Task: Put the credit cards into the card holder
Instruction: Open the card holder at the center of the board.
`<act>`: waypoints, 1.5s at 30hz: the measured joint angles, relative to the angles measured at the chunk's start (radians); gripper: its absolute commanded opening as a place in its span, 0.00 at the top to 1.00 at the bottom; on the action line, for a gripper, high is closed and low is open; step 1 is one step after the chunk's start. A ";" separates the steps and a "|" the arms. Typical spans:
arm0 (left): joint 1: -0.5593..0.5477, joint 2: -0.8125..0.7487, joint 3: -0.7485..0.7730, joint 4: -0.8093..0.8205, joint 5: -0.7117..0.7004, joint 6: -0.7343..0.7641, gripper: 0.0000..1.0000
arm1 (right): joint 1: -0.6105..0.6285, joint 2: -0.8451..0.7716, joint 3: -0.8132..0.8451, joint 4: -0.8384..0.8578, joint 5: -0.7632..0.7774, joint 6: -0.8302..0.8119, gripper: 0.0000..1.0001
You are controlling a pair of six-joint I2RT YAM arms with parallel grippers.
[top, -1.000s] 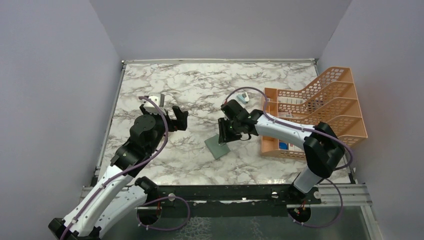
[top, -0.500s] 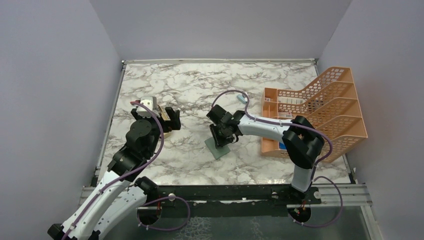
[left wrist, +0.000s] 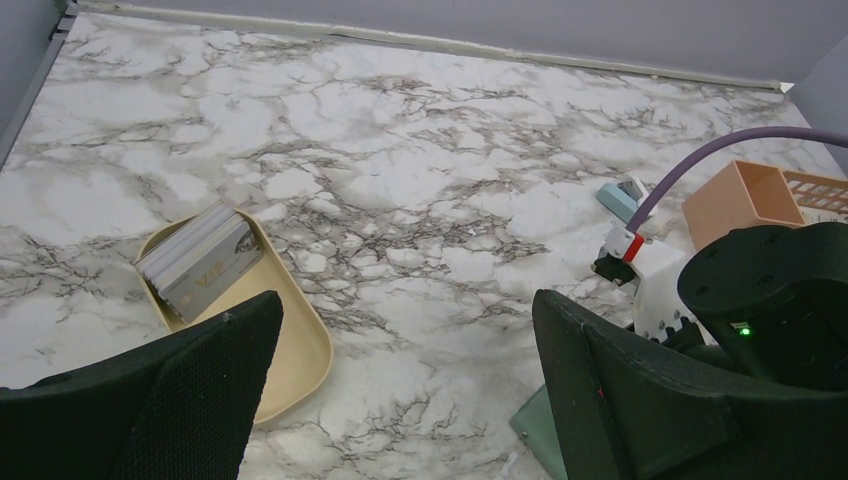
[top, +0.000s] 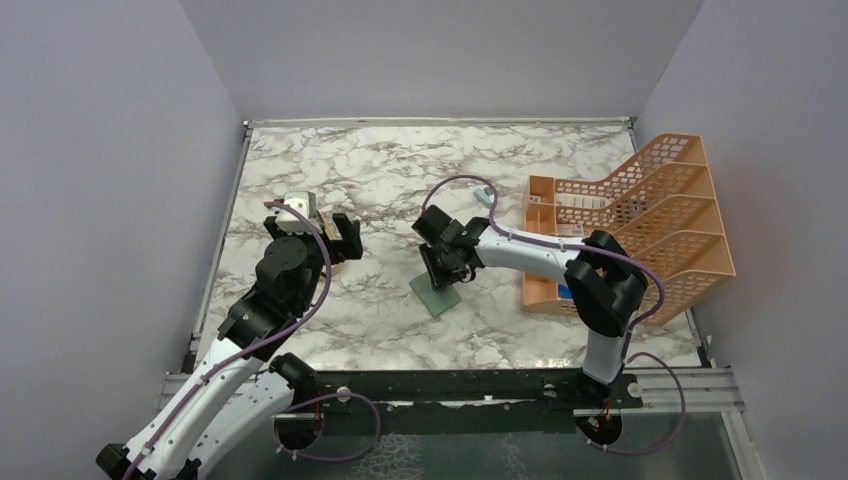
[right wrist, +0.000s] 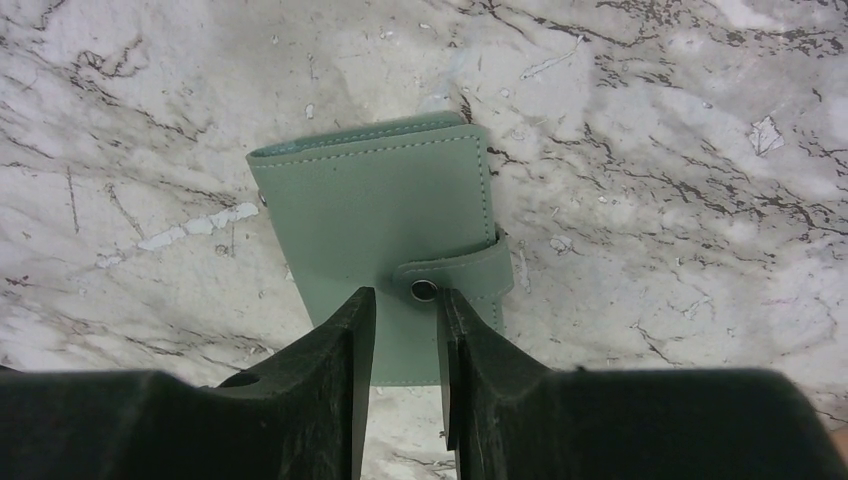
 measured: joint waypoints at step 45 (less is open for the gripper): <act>0.000 0.096 -0.069 -0.026 0.178 -0.241 0.29 | 0.037 -0.127 -0.107 0.066 0.093 0.037 0.99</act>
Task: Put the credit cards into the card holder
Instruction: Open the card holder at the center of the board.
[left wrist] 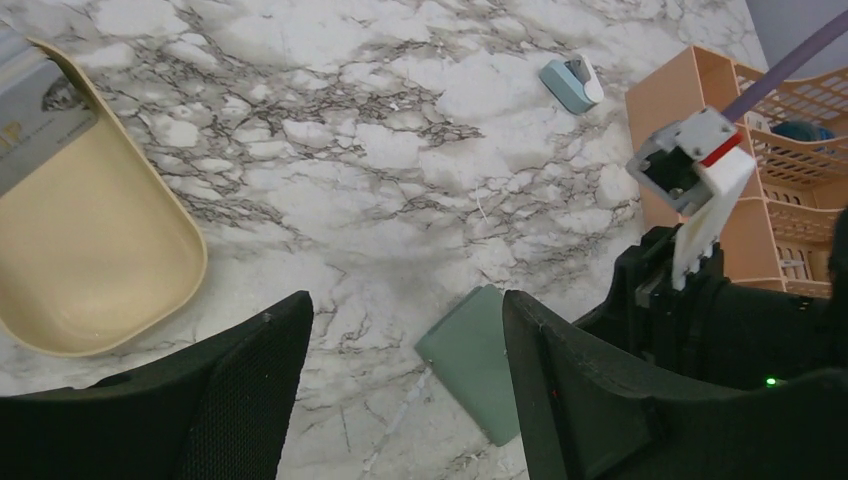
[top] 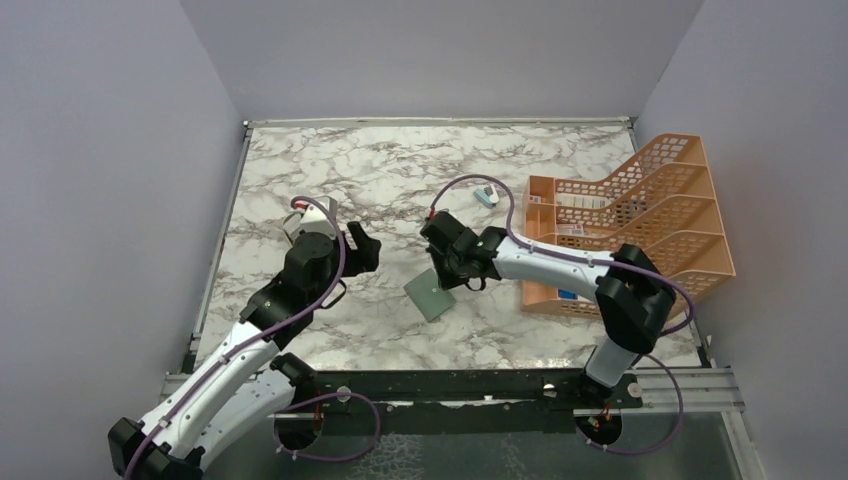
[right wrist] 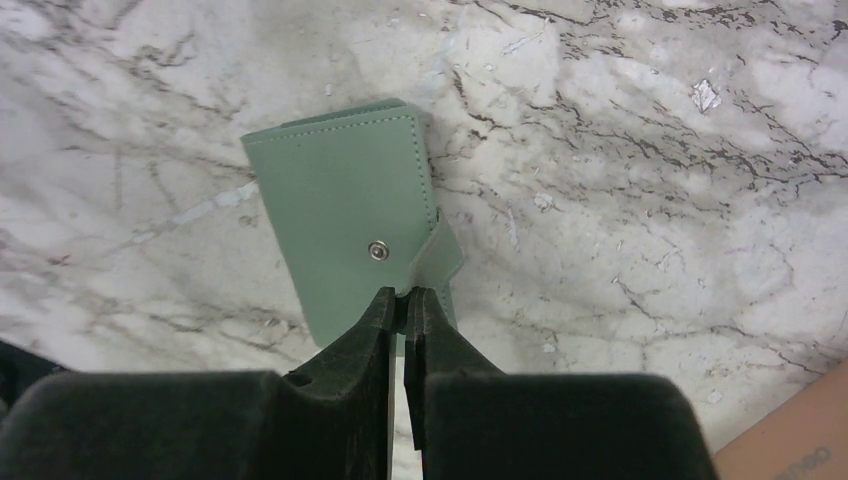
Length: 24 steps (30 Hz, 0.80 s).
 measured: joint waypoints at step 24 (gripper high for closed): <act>0.000 0.261 -0.018 0.040 0.282 -0.161 0.38 | 0.000 -0.312 -0.158 0.090 -0.195 0.175 0.99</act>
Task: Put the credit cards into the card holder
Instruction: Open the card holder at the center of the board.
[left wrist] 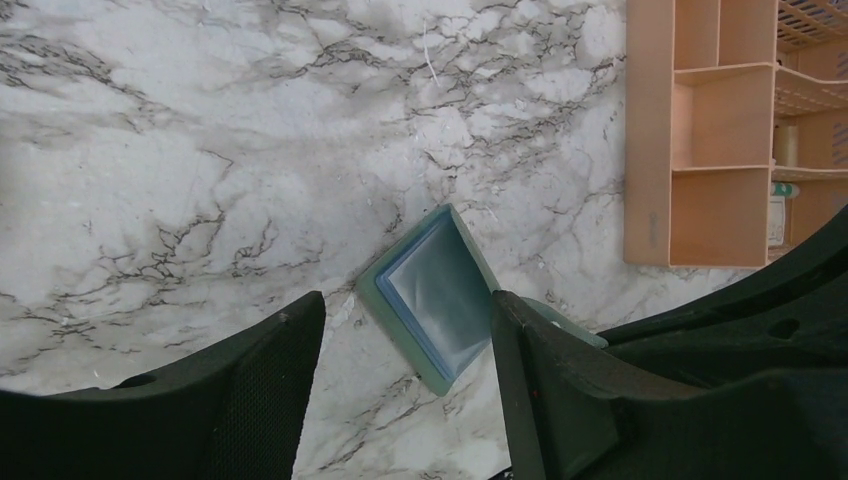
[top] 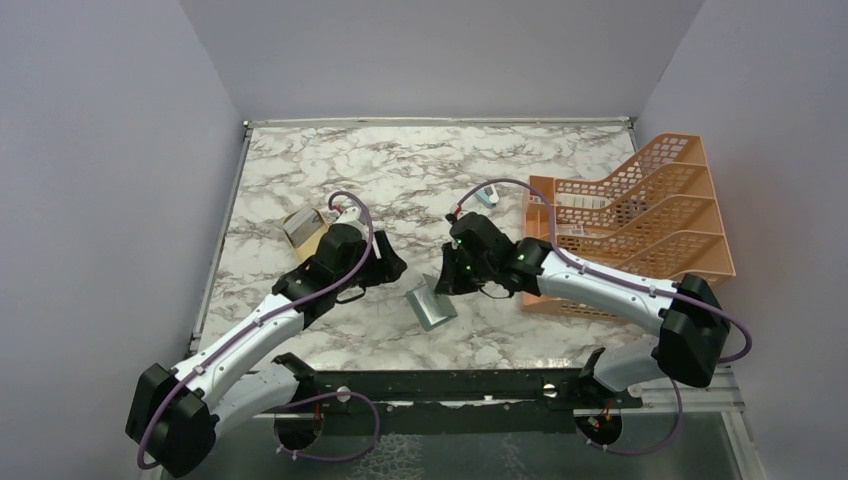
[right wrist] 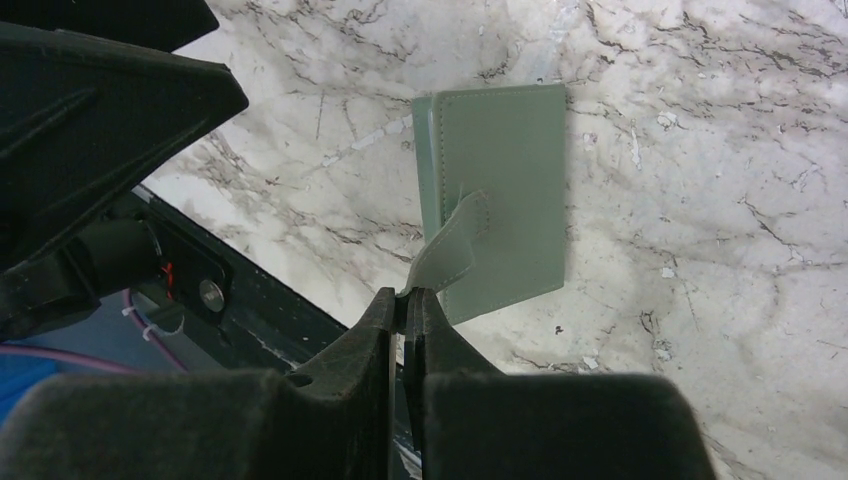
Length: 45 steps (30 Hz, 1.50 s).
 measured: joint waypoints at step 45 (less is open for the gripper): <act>0.000 0.258 -0.100 0.211 0.236 -0.116 0.47 | -0.229 -0.019 -0.198 -0.016 0.125 -0.046 0.99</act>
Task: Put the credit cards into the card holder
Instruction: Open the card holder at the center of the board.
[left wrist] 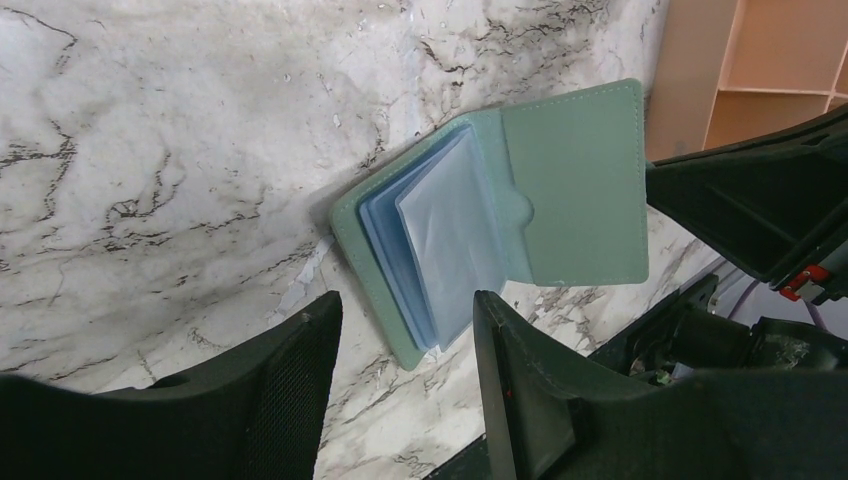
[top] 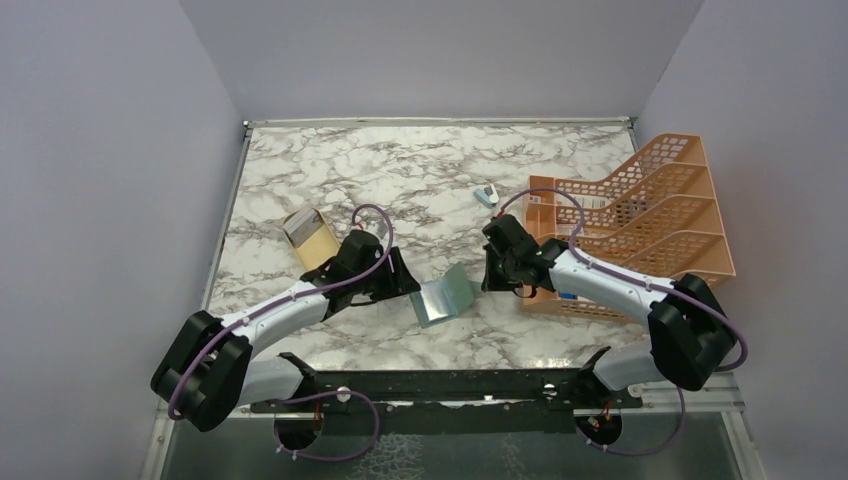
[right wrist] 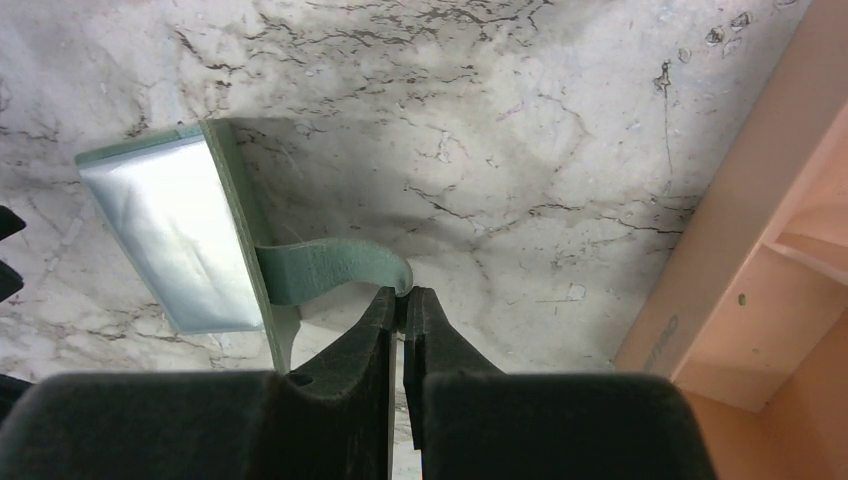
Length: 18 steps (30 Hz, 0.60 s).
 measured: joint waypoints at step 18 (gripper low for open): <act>0.000 0.032 -0.032 0.059 0.018 -0.031 0.54 | -0.008 0.060 -0.032 0.000 0.001 0.000 0.99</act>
